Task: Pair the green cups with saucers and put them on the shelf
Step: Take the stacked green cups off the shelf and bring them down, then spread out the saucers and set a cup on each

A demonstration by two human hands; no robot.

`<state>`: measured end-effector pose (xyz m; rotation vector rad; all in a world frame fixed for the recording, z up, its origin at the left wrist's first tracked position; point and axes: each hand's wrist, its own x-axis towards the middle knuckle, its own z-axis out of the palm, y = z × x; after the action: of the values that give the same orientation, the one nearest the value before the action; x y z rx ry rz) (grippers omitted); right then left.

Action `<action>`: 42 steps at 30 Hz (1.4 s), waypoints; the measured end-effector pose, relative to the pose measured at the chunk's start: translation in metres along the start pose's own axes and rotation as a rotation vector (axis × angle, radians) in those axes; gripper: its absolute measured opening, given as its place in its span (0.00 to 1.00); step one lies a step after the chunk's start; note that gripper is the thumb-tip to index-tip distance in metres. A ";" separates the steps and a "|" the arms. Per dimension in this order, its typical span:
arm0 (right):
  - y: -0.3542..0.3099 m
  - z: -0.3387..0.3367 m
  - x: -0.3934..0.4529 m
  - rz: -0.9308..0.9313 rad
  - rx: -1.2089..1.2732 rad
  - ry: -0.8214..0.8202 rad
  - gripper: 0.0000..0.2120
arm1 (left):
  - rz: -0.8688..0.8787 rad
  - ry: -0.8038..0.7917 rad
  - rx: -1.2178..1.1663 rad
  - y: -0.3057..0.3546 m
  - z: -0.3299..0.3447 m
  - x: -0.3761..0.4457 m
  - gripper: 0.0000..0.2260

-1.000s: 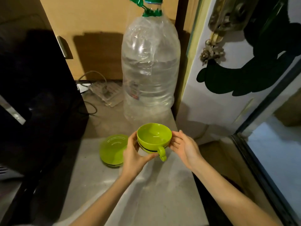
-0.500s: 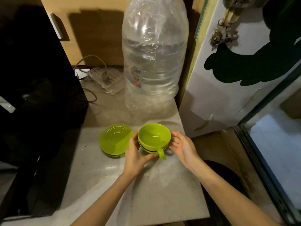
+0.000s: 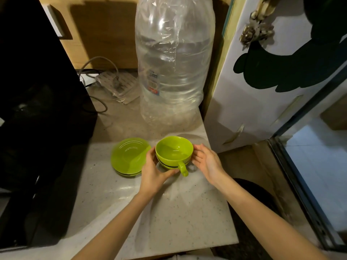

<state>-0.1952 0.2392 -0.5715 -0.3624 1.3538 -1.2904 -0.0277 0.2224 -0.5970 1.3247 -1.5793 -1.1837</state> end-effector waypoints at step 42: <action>-0.014 0.138 0.077 -0.339 -1.700 -0.523 0.15 | -0.108 0.177 0.463 -0.037 -0.093 0.005 0.49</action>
<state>-0.1066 0.1079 -0.5593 -1.9554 1.6261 0.0976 0.0698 0.1993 -0.6053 1.7751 -1.7295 -0.7556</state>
